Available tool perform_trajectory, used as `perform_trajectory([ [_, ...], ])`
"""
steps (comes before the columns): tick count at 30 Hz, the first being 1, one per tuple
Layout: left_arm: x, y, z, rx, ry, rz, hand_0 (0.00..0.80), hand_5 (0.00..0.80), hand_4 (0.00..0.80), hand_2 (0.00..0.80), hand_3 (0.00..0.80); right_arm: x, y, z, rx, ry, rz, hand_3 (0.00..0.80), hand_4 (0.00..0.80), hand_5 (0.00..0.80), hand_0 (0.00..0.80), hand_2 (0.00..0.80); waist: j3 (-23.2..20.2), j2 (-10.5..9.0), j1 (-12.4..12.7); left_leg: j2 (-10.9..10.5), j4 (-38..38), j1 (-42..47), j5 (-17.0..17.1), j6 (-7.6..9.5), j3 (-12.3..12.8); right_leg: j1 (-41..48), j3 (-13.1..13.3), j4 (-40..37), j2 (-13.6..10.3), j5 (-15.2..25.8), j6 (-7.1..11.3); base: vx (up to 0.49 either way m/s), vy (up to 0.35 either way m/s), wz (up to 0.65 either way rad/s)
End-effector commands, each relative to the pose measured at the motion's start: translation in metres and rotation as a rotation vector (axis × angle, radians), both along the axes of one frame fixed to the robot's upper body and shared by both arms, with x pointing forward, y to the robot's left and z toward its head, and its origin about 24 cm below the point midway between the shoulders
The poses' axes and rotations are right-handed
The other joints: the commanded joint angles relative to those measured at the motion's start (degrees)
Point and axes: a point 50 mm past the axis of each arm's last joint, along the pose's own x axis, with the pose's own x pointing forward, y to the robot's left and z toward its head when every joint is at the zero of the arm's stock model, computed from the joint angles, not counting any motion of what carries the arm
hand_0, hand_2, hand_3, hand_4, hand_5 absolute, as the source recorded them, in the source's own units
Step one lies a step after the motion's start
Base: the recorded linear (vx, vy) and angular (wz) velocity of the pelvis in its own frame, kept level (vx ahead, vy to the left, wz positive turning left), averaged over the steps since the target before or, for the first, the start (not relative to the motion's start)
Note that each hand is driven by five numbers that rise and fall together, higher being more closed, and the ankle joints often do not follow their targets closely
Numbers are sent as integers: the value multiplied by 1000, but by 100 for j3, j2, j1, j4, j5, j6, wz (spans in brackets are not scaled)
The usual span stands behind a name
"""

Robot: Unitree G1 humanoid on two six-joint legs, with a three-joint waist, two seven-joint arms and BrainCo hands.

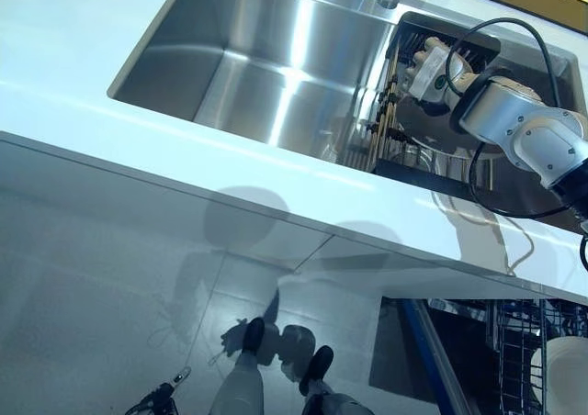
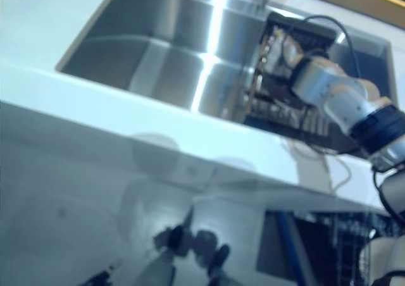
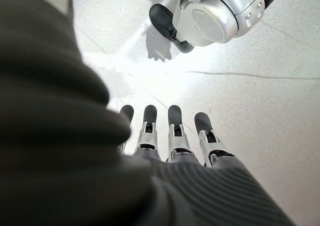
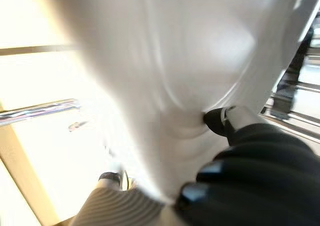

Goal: Take plates into dishwasher

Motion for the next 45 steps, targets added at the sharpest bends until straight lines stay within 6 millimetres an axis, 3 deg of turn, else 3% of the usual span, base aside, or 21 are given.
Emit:
perform_trajectory([
  [1, -24, 12, -2, 38, 43, 21, 0, 0, 0, 0, 0, -14, -19, 51, 94, -193, -41, 800, 800, 800, 800, 800, -394, -30, 55, -56, -254, 63, -403, 160, 5, 217, -147, -4, 96, -414, 295, -41, -2, -1],
  [13, -39, 11, -7, 65, 89, 19, 0, 0, 0, 0, 0, -36, -50, 80, 358, -333, -29, 800, 800, 800, 800, 800, -963, -127, -248, 33, -254, 600, -610, 171, 361, 559, 171, -4, 116, -457, 367, 3, -23, -10],
  [29, -58, 9, -13, 66, 156, -30, 0, 0, 0, 0, 0, -73, -115, 95, 689, -493, -57, 800, 800, 800, 800, 800, -1678, 11, -721, 131, -254, 1320, -943, 191, 951, 934, 689, -4, 146, -553, 431, 29, -17, -21],
  [36, -61, 7, -15, 60, 173, -39, 0, 0, 0, 0, 0, -87, -150, 89, 774, -536, -132, 800, 800, 800, 800, 800, -1797, 102, -913, 182, -254, 1478, -985, 187, 1129, 998, 882, -4, 179, -547, 430, 7, -13, -16],
  [45, -57, 3, -16, 51, 175, -37, 0, 0, 0, 0, 0, -102, -205, 42, 1009, -579, -260, 800, 800, 800, 800, 800, -1874, 201, -1166, 217, -254, 1617, -1025, 184, 1340, 1031, 1079, -4, 212, -518, 421, 0, -19, -12],
])
